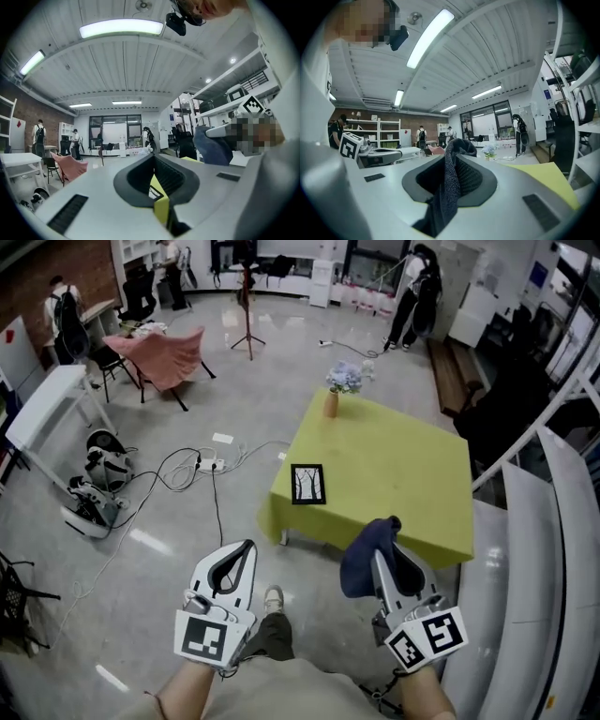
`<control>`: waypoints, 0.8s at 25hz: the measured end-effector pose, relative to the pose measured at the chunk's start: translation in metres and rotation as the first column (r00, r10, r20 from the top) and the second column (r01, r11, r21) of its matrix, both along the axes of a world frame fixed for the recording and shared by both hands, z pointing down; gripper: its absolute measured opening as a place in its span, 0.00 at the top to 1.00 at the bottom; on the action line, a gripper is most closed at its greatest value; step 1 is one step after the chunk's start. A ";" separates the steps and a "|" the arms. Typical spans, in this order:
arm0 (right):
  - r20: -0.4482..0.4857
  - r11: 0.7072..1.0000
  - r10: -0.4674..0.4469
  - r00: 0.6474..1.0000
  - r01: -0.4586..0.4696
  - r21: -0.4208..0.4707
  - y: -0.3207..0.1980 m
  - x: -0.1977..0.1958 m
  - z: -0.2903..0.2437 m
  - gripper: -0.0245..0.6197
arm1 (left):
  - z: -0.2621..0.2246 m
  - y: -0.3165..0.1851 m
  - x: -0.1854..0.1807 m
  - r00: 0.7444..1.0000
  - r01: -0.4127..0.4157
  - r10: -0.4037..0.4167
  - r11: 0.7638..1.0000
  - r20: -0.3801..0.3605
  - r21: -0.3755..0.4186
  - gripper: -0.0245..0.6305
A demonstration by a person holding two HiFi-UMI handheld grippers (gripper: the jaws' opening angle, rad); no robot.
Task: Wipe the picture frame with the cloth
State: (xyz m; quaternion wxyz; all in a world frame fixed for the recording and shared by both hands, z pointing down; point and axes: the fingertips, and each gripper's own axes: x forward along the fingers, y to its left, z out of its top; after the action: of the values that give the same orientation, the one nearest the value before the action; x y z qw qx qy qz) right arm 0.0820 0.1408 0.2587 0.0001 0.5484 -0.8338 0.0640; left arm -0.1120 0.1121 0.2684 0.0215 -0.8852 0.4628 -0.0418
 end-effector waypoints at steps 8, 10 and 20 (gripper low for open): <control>-0.030 1.000 0.027 0.999 -0.027 0.000 -0.124 -0.025 -0.016 0.85 | 0.006 -0.134 -0.009 0.997 -0.070 0.071 0.997 0.023 -0.016 0.95; -0.025 1.000 0.022 0.999 -0.022 0.001 -0.149 -0.030 -0.015 0.85 | 0.007 -0.157 -0.007 0.995 -0.094 0.094 0.995 0.025 -0.017 0.95; -0.063 0.998 0.025 0.998 -0.029 -0.052 -0.235 -0.025 0.010 0.85 | 0.026 -0.230 0.002 0.992 -0.117 0.121 0.990 0.040 -0.083 0.95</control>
State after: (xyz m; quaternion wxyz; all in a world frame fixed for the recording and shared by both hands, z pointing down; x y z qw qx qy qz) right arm 0.0573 -0.0942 0.2687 0.0397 0.5611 -0.8239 0.0691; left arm -0.1103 -0.1179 0.2948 -0.0016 -0.9102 0.4066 -0.0790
